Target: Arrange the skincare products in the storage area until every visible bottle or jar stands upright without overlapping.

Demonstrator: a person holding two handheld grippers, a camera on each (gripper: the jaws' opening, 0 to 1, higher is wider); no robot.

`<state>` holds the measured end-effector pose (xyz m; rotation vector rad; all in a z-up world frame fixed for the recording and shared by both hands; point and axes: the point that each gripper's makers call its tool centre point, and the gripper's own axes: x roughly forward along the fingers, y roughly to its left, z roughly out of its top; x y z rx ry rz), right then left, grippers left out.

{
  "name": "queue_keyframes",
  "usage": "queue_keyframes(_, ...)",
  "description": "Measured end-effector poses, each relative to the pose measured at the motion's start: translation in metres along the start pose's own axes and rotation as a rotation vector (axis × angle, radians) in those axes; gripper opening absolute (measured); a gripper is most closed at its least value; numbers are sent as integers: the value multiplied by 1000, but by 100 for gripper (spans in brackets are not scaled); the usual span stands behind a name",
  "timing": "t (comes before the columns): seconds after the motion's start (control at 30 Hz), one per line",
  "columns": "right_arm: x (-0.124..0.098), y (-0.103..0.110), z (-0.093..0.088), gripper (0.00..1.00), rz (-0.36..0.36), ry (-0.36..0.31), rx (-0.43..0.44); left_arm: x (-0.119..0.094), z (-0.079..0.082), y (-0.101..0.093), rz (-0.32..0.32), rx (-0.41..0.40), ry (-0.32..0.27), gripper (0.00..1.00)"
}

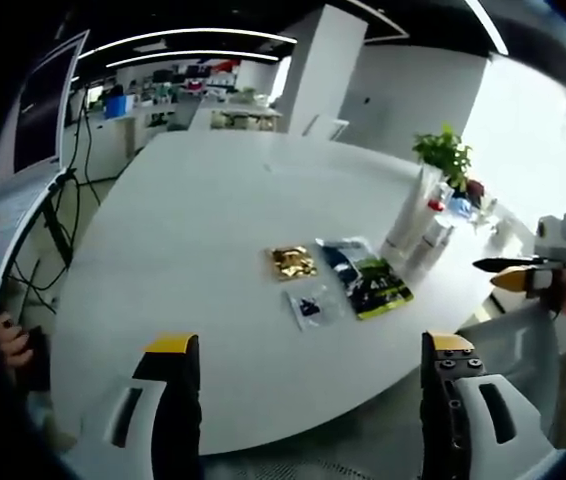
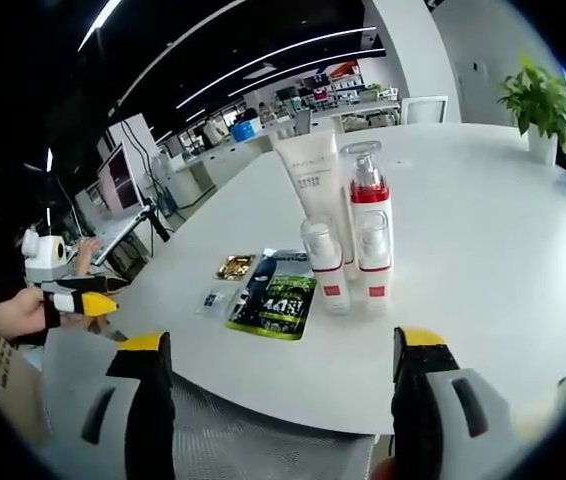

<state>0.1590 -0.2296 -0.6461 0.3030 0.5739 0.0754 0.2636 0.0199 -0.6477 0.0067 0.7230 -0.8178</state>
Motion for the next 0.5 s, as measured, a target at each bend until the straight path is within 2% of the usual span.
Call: queue_keyframes(0.5, -1, 1, -1, 91, -1, 0, -1, -1, -1, -1, 1, 5, 5, 89)
